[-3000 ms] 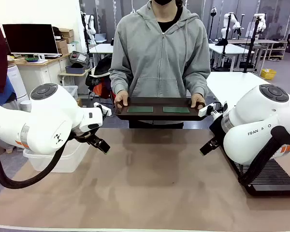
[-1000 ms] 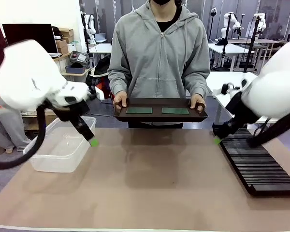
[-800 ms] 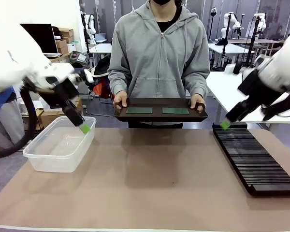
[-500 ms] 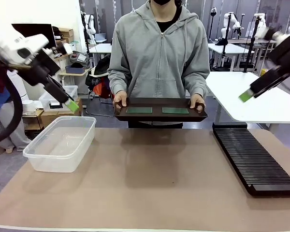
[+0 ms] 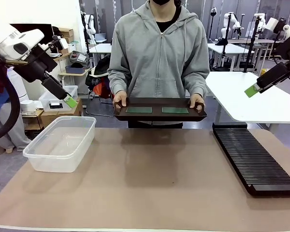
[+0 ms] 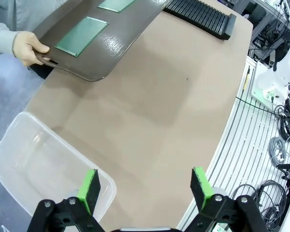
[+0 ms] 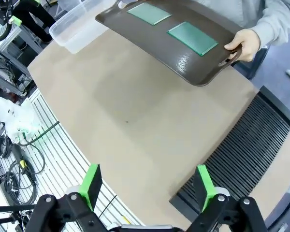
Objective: Sort PCBs into racks and boxes based on the side picked up.
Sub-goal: Pick up the Blank PCB handed by the Human.
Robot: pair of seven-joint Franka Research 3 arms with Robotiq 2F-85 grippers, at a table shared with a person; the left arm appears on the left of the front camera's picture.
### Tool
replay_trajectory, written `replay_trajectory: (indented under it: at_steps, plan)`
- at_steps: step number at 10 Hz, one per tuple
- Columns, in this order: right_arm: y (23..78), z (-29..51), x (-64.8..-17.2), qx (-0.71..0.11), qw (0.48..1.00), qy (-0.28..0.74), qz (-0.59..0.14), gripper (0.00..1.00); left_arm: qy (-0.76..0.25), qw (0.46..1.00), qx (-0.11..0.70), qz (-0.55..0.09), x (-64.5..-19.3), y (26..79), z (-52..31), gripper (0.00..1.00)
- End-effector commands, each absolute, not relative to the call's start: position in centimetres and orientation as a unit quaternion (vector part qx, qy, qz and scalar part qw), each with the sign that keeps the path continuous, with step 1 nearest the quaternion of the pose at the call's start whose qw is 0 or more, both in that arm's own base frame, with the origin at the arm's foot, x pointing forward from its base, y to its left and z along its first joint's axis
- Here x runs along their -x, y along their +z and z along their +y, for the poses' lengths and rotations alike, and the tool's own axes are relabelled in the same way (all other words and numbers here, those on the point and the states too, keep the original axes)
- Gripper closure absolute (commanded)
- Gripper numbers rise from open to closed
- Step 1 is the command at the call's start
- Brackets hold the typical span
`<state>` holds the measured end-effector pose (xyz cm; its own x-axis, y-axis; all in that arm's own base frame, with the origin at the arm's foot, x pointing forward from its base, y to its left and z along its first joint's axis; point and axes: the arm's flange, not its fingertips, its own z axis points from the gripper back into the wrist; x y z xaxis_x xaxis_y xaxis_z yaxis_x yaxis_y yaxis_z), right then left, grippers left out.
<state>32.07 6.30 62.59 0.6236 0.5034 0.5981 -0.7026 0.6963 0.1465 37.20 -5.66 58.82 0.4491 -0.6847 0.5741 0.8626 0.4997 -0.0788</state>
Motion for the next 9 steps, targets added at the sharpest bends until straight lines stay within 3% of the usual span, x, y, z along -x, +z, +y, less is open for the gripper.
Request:
replay_trajectory:
  at_steps: [1,4,6,9]
  plan:
    - [62.4,6.4,-32.1,-0.197,0.881,0.34,-0.265,0.0,-0.469,0.827,0.194,-0.242,-37.2,58.6,-5.3,0.0]
    - [66.4,4.7,-31.3,-0.19,0.881,0.363,-0.236,0.0,-0.508,0.811,0.18,-0.228,-36.1,62.1,-4.0,0.0]
    - [69.6,2.1,-31.0,-0.203,0.876,0.351,-0.261,0.0,-0.531,0.797,0.16,-0.238,-34.8,64.6,-2.9,0.0]
    - [74.0,-1.3,-30.0,-0.217,0.863,0.366,-0.273,0.0,-0.489,0.811,0.163,-0.276,-33.4,68.8,-1.0,0.0]
